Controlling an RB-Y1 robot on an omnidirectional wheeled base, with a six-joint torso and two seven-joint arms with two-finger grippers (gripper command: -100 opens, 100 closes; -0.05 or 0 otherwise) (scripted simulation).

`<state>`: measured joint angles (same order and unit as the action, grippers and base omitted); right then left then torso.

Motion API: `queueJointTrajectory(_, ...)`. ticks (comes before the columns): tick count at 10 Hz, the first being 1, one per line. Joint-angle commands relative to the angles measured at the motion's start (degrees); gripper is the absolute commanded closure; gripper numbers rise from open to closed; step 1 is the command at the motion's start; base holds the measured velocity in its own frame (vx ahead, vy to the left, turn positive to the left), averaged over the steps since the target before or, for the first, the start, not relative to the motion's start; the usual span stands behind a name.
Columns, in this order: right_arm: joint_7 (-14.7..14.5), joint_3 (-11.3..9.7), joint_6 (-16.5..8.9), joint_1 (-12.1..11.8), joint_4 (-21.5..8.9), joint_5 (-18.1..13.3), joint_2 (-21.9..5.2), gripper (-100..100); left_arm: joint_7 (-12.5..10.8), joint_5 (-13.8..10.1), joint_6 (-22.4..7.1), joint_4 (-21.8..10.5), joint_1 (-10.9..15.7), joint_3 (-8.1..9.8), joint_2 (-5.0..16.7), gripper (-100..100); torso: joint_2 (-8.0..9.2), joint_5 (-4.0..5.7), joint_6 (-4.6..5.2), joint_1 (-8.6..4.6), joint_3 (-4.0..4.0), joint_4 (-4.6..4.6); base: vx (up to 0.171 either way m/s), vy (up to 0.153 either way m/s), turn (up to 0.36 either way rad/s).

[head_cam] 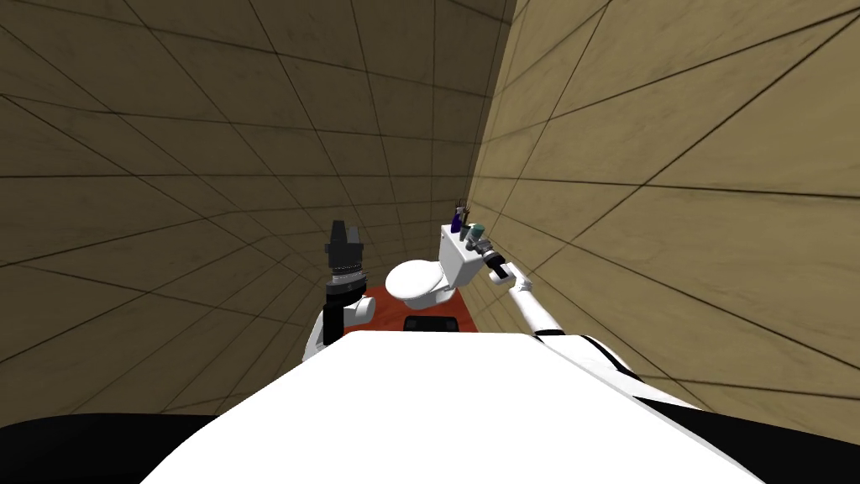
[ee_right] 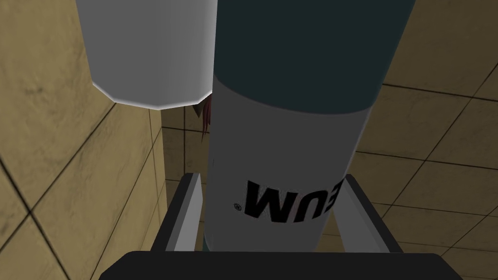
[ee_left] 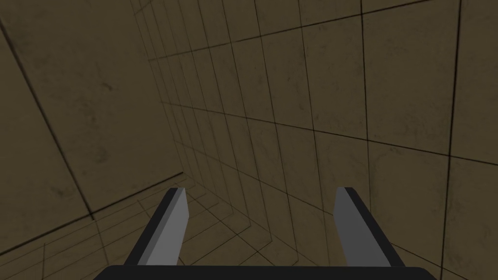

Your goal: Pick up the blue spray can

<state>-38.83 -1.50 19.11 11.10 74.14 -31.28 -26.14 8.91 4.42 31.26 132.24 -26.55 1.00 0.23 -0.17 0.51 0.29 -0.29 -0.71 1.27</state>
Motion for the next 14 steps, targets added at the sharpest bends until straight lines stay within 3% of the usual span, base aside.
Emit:
queueJointTrajectory(1,0.0,0.6,0.4,-2.9,2.8,-0.1,0.1,100,0.0,0.0,0.0,0.0,0.0,0.00,0.0,0,0.00,0.00,0.00,0.00,0.00,0.00,0.034,0.005,-0.014)
queueJointTrajectory(2,0.0,0.6,0.4,-4.0,2.8,-0.1,0.1,100,0.0,0.0,0.0,0.0,0.0,0.00,0.0,0,0.06,0.02,0.03,-0.03,0.02,0.00,0.017,0.005,-0.005)
queueJointTrajectory(3,1.3,2.6,-0.3,-6.0,5.9,-0.8,-0.7,100,0.0,0.0,0.0,0.0,0.0,0.00,0.0,0,0.18,0.08,0.10,-0.08,0.03,0.11,0.056,0.010,0.157)
queueJointTrajectory(5,1.3,2.6,-0.3,-9.5,9.0,-0.8,-0.7,100,0.0,0.0,0.0,0.0,0.0,0.00,0.0,0,0.07,0.07,0.10,-0.10,-0.03,0.13,0.045,0.006,0.055)
queueJointTrajectory(6,1.3,2.6,-0.3,-10.2,9.0,-0.8,-0.7,100,0.0,0.0,0.0,0.0,0.0,0.00,0.0,0,0.17,0.09,0.15,-0.13,0.00,0.16,0.014,0.001,-0.010)
queueJointTrajectory(7,2.6,4.6,-1.1,-11.8,11.2,-1.6,-1.6,100,0.0,0.0,0.0,0.0,0.0,0.00,0.0,0,0.22,0.19,0.18,-0.20,-0.05,0.31,0.036,0.014,0.167)
queueJointTrajectory(10,2.6,4.6,-1.1,-16.3,15.3,-1.6,-1.6,100,0.0,0.0,0.0,0.0,0.0,0.00,0.0,0,0.10,0.18,0.20,-0.23,-0.12,0.33,0.036,0.005,0.029)
queueJointTrajectory(11,3.9,6.7,-1.9,-17.8,17.0,-2.3,-2.4,100,0.0,0.0,0.0,0.0,0.0,0.00,0.0,0,0.18,0.25,0.20,-0.27,-0.11,0.40,0.056,0.011,0.198)
queueJointTrajectory(13,3.9,6.7,-1.9,-21.8,20.5,-2.3,-2.4,100,0.0,0.0,0.0,0.0,0.0,0.00,0.0,0,0.04,0.22,0.19,-0.27,-0.19,0.42,0.048,-0.002,0.041)
queueJointTrajectory(14,3.9,6.7,-1.9,-22.5,21.6,-2.3,-2.4,100,0.0,0.0,0.0,0.0,0.0,0.00,0.0,0,0.12,0.24,0.21,-0.28,-0.15,0.41,0.008,0.002,-0.020)
